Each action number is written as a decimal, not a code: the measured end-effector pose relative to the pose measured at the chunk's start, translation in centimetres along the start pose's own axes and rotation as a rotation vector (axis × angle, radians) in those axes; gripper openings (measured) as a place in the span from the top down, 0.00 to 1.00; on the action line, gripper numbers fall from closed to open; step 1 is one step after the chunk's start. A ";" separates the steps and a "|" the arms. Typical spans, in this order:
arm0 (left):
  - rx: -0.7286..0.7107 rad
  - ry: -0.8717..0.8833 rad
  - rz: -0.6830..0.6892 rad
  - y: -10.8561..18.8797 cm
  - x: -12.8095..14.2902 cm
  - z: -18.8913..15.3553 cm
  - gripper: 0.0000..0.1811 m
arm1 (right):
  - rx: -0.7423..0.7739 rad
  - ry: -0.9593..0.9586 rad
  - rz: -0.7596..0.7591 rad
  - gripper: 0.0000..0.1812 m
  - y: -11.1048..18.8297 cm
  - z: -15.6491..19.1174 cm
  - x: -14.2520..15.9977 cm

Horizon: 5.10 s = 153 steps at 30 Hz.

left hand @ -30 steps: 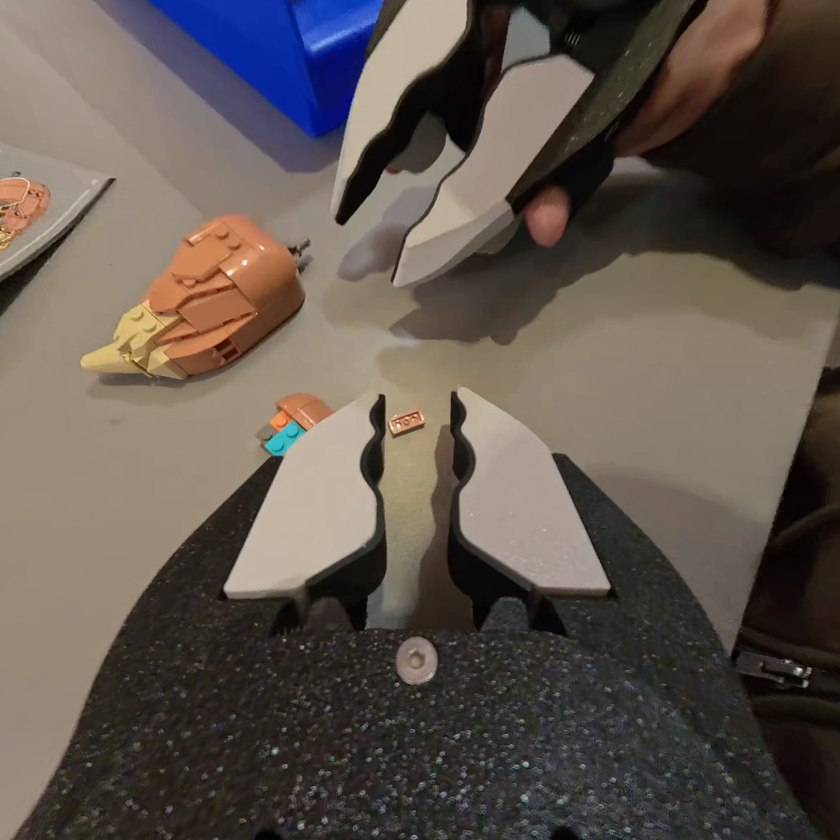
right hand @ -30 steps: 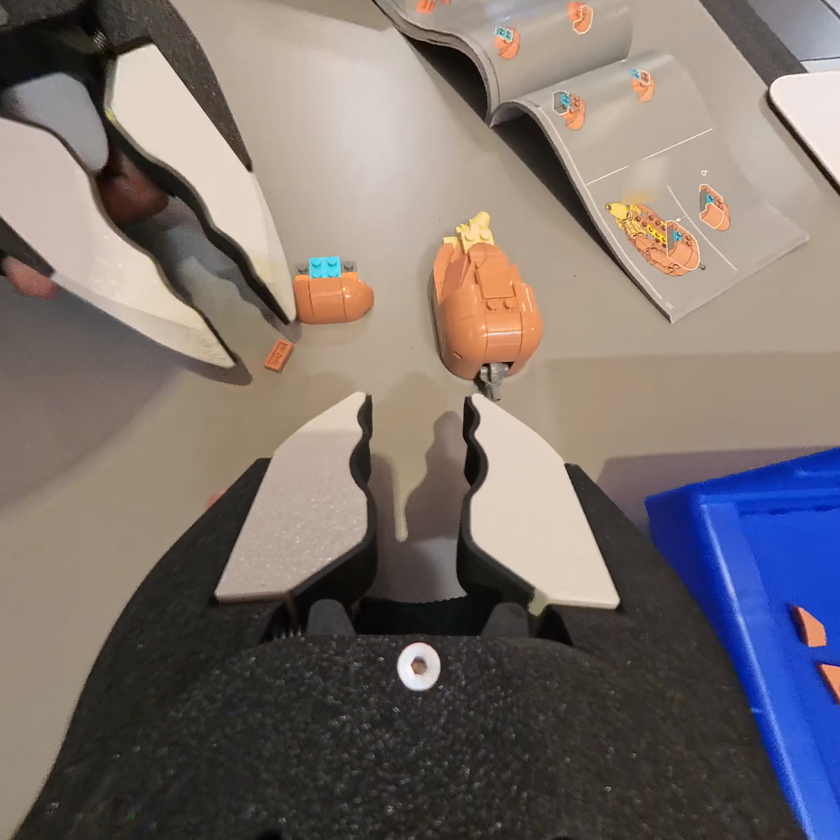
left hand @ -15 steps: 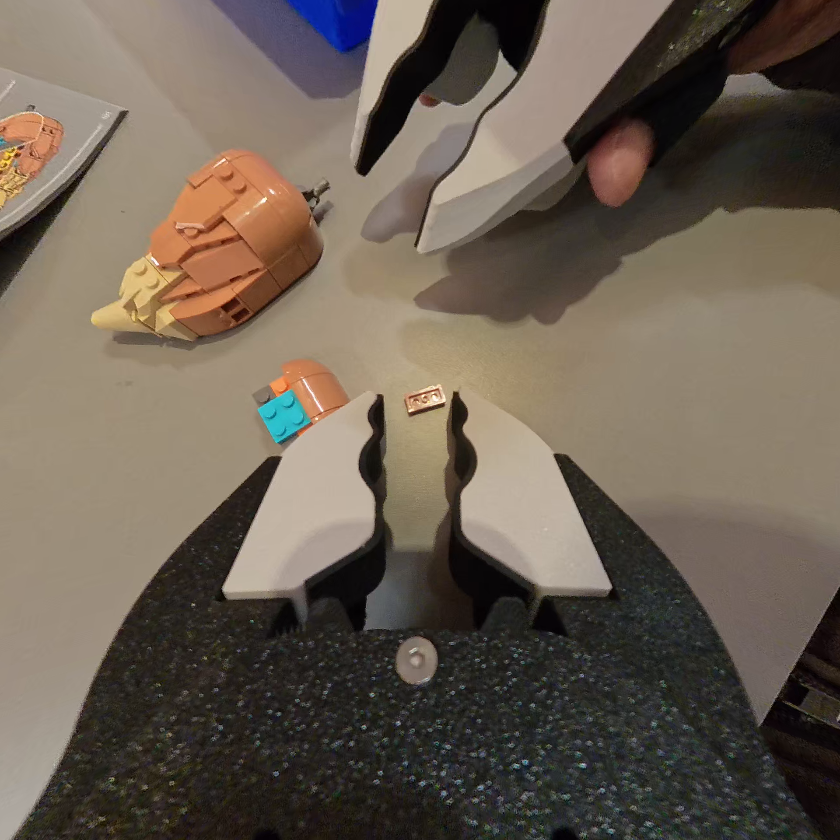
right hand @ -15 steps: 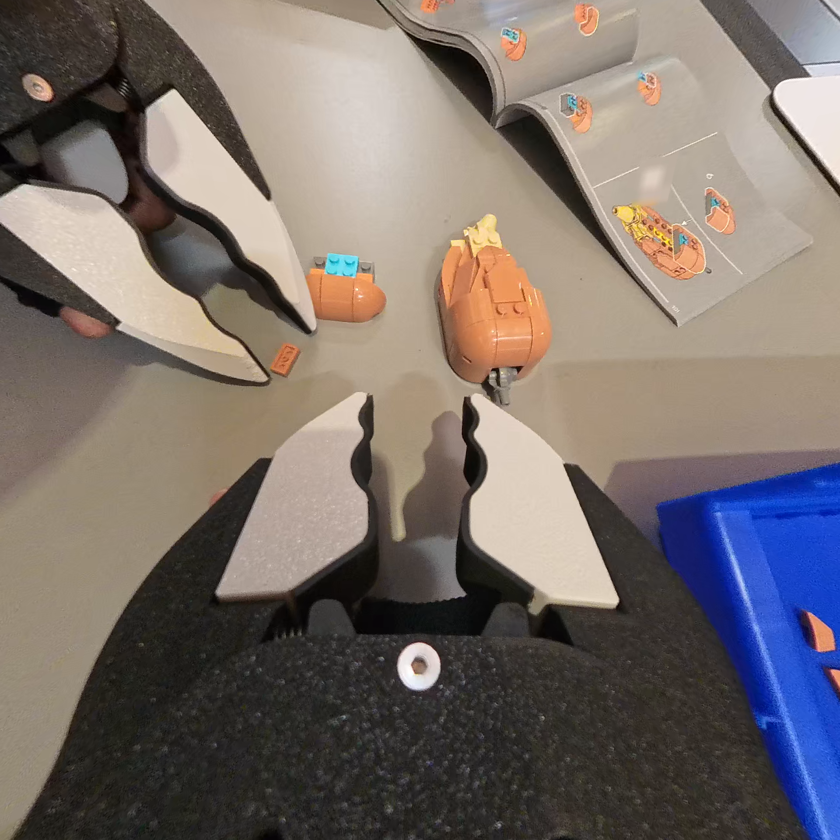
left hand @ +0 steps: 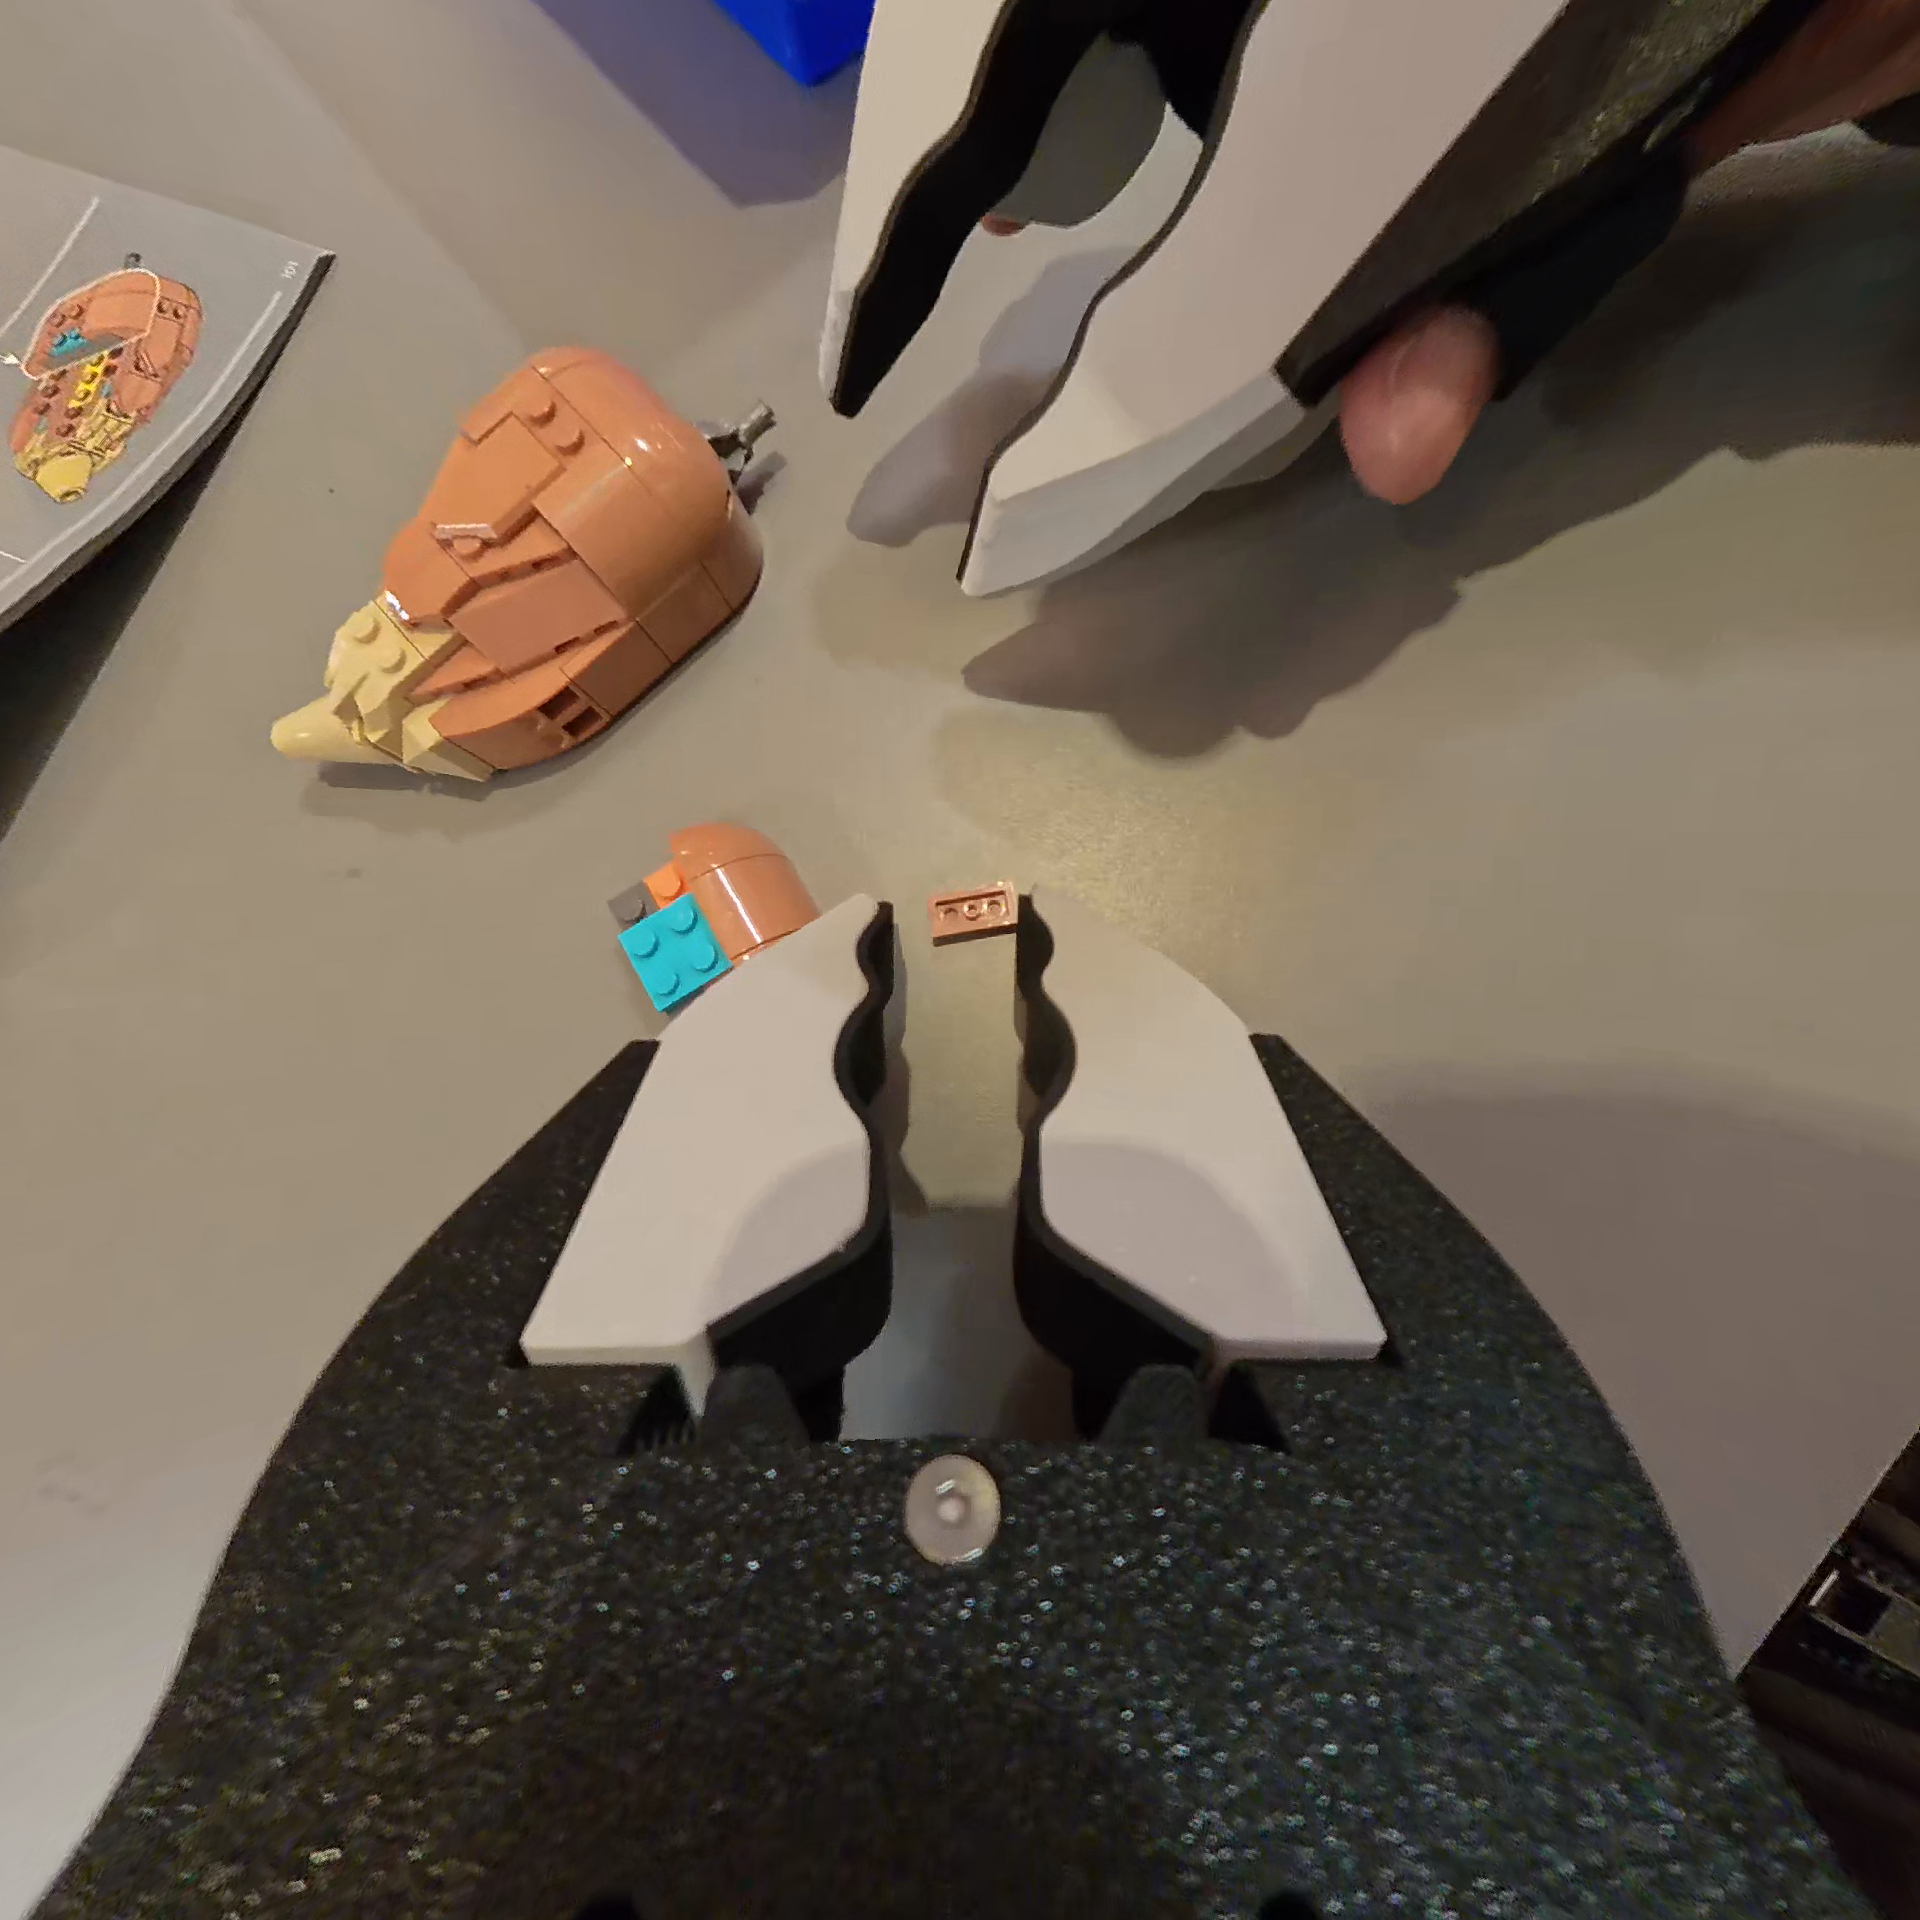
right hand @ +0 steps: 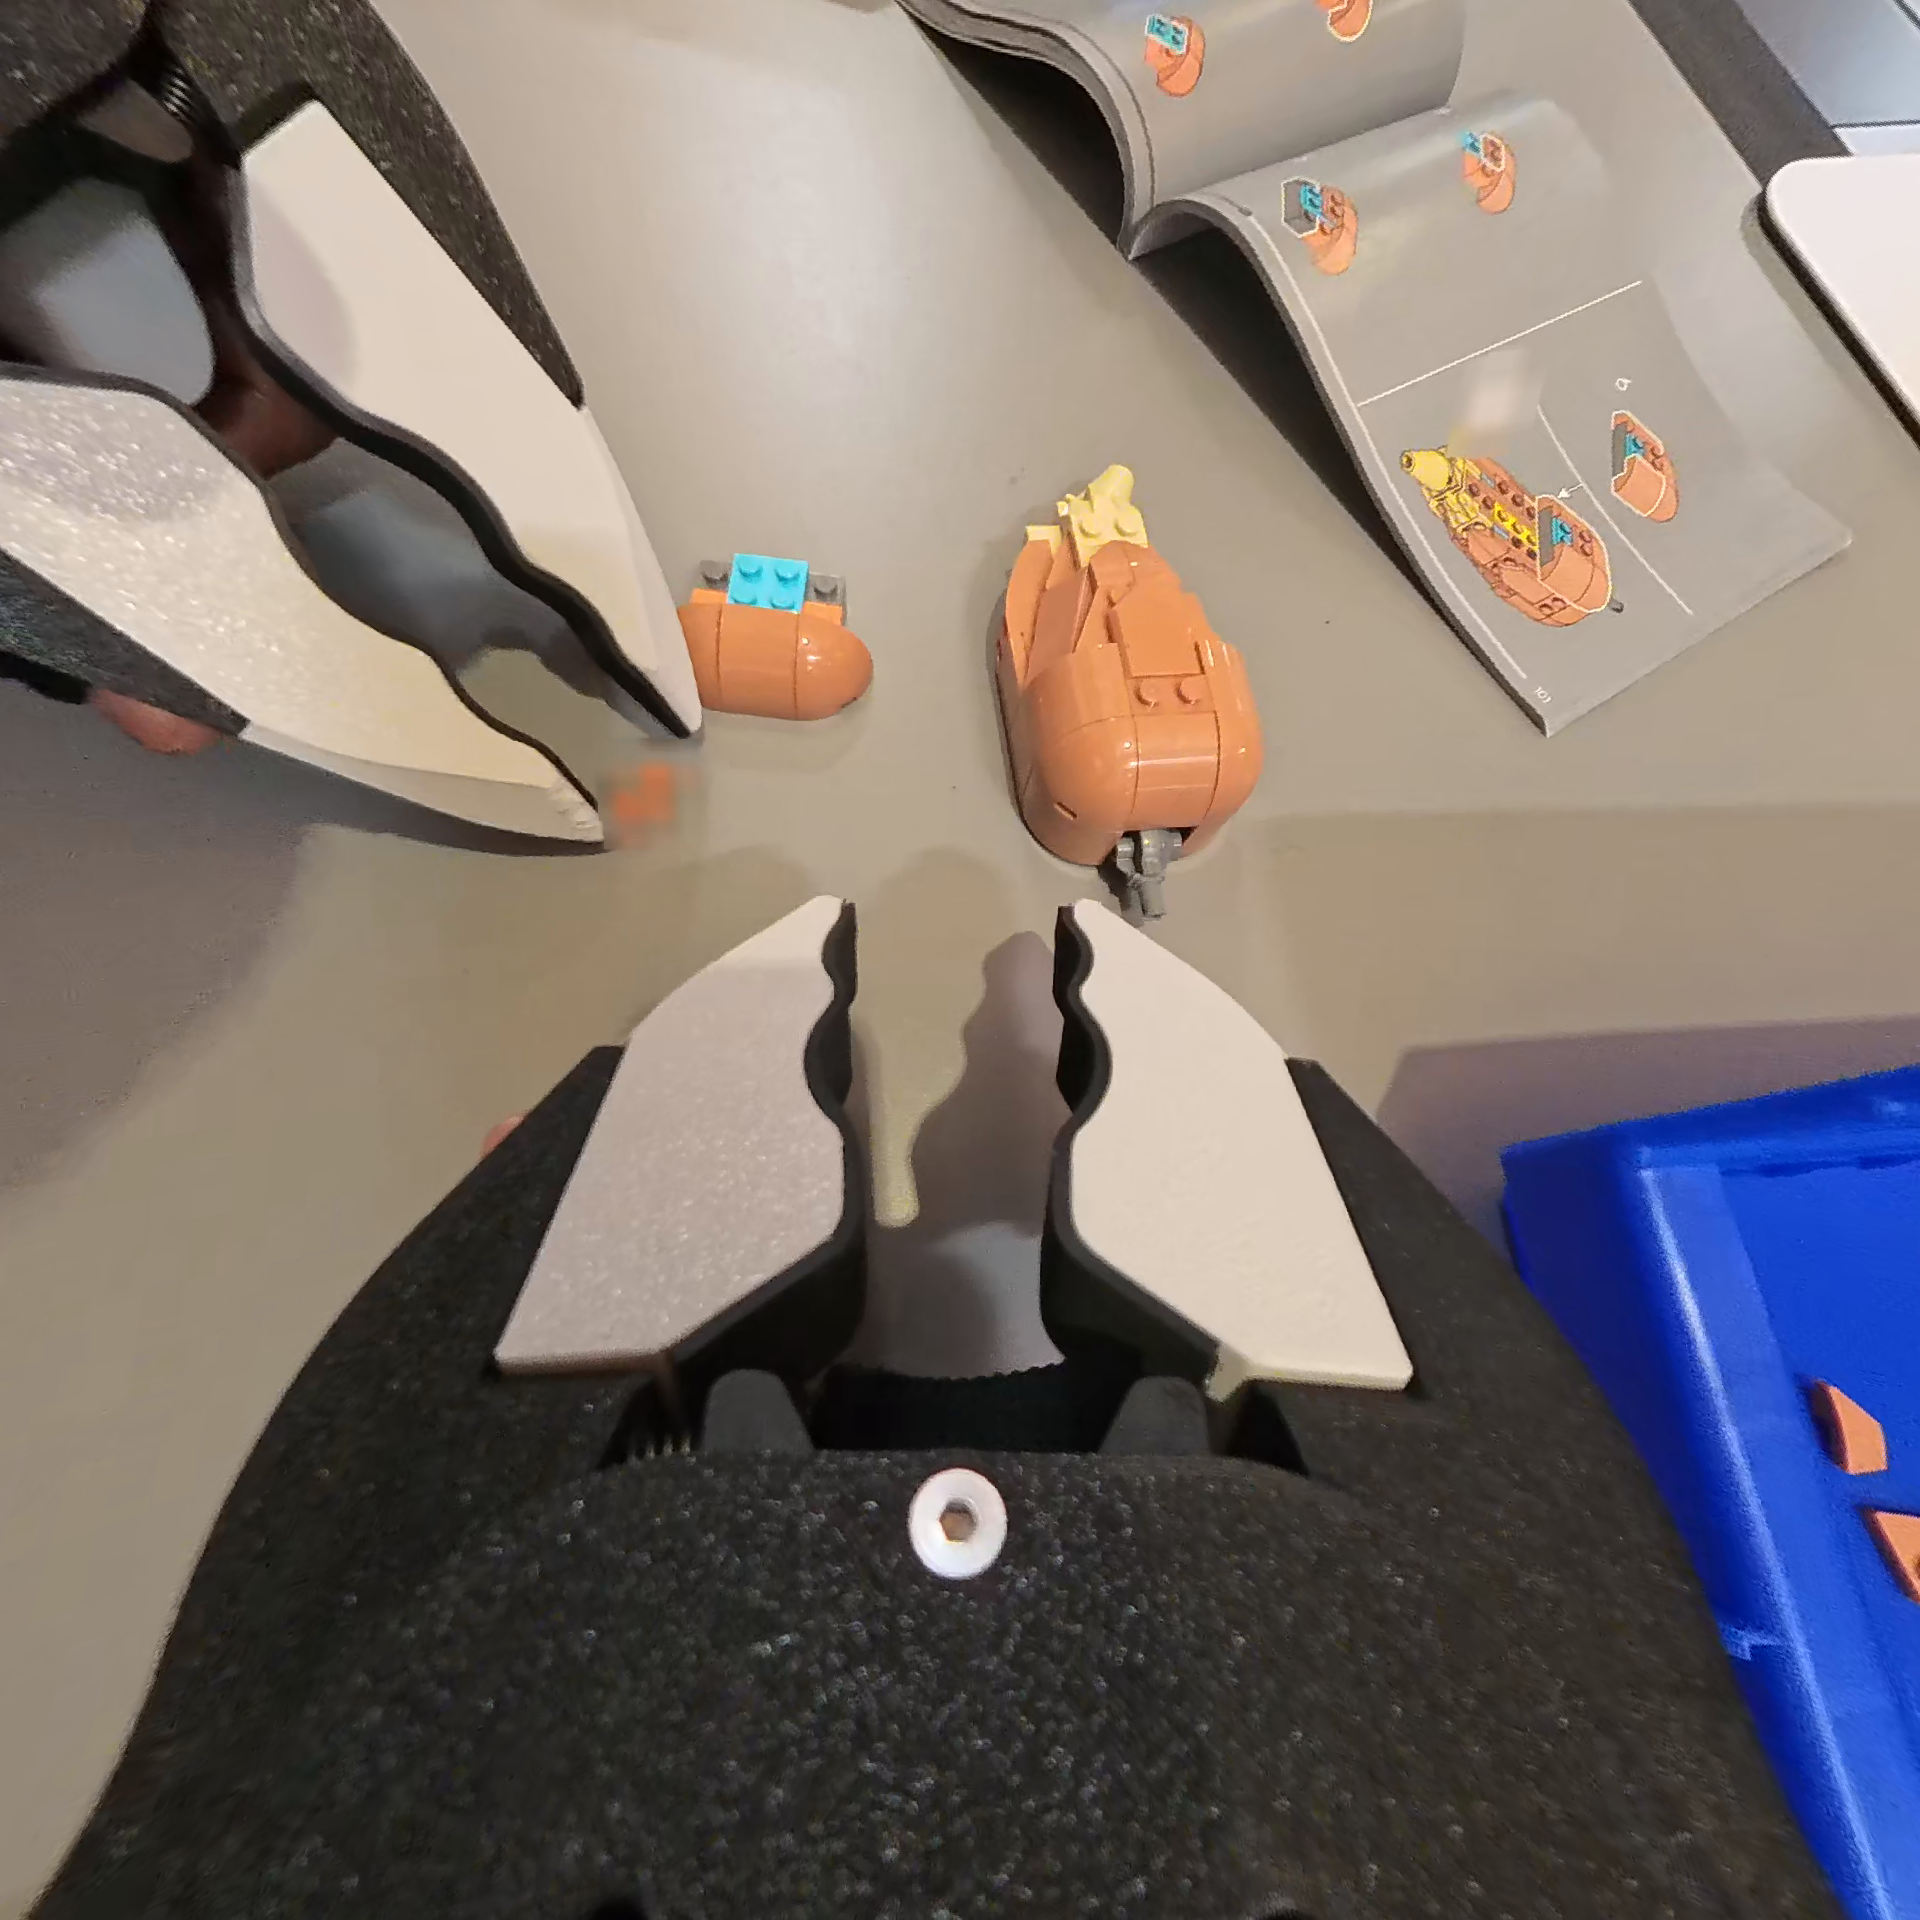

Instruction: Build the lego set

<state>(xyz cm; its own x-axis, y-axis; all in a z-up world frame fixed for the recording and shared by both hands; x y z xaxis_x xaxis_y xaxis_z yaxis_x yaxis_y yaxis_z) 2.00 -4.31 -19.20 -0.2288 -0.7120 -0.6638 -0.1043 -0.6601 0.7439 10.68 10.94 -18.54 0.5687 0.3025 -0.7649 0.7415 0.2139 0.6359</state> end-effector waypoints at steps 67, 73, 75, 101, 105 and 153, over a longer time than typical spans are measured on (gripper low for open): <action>0.918 1.166 -0.781 2.2 3.7 6.1 0.87 | 0.035 0.137 -0.534 0.96 -1.7 4.4 -5.6; 0.576 0.668 -0.728 4.5 3.0 7.4 0.86 | -0.023 0.134 -0.471 0.96 -1.9 4.2 -5.4; 0.493 0.480 -0.675 5.0 2.5 7.5 0.87 | -0.034 0.140 -0.460 0.96 -2.0 4.3 -5.4; 0.323 -0.105 -0.462 5.1 1.3 6.4 0.95 | -0.097 0.187 -0.370 0.96 -2.8 4.9 -5.1; 0.269 0.011 -0.485 4.9 1.5 6.7 0.96 | -0.065 0.125 -0.293 0.85 -2.9 4.4 -4.7; 0.007 0.345 -0.494 2.8 1.9 5.1 0.95 | 0.079 -0.107 -0.131 0.74 -4.7 4.1 -5.4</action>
<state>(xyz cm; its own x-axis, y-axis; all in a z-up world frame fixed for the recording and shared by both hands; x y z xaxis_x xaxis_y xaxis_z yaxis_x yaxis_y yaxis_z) -3.66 -6.26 -17.96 0.1754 -0.3585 -0.9169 -0.1253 -0.9319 0.3404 5.57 4.50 -17.81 0.4967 0.1753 -0.8501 0.8351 0.1704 0.5231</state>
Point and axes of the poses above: each gripper's, where its closed fingertips meet, y back along the fingers, x out of its underside, z = x × y across the jaws, the point moved 10 cm from there along y, back along the fingers
